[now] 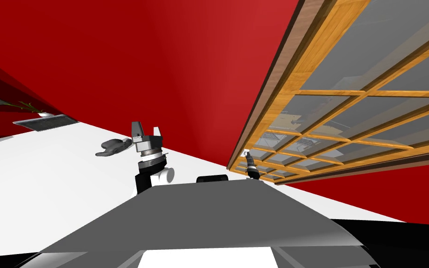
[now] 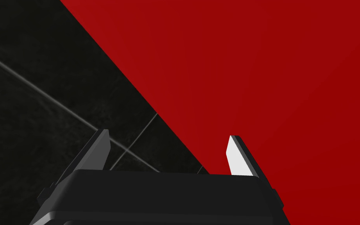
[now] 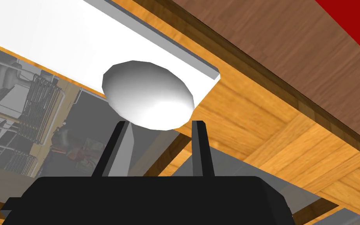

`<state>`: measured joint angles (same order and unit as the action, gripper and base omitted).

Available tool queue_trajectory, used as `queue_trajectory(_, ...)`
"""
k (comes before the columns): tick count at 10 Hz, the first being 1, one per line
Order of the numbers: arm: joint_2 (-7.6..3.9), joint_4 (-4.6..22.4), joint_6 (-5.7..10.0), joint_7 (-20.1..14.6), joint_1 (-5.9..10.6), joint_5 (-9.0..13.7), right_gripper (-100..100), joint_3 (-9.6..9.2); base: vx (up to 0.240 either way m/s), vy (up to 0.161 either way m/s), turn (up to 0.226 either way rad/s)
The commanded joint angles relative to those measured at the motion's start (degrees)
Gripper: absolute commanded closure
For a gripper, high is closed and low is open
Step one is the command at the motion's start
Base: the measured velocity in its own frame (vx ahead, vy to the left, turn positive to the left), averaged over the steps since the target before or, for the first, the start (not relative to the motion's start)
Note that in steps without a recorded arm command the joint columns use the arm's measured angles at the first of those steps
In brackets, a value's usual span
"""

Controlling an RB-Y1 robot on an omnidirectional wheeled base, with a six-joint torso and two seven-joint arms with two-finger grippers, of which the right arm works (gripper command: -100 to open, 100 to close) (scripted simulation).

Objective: Pull the door open

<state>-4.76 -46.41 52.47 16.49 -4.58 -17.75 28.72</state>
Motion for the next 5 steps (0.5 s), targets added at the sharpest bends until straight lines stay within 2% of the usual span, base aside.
queue_trajectory(1,0.43,-0.22,0.1,-1.83,0.23,0.36,100,-1.05,-0.029,-0.008,0.018)
queue_trajectory(2,0.16,0.1,0.06,-3.96,0.45,1.6,100,-1.82,-0.029,-0.004,0.016)
queue_trajectory(3,0.16,0.1,0.06,-4.19,0.45,1.6,100,-1.82,-0.029,-0.009,0.025)
queue_trajectory(4,-0.12,0.43,0.01,-6.44,0.68,2.88,100,-2.6,-0.034,-0.008,0.041)
queue_trajectory(5,-0.12,0.43,0.01,-6.57,0.68,2.88,100,-2.6,-0.026,-0.006,0.035)
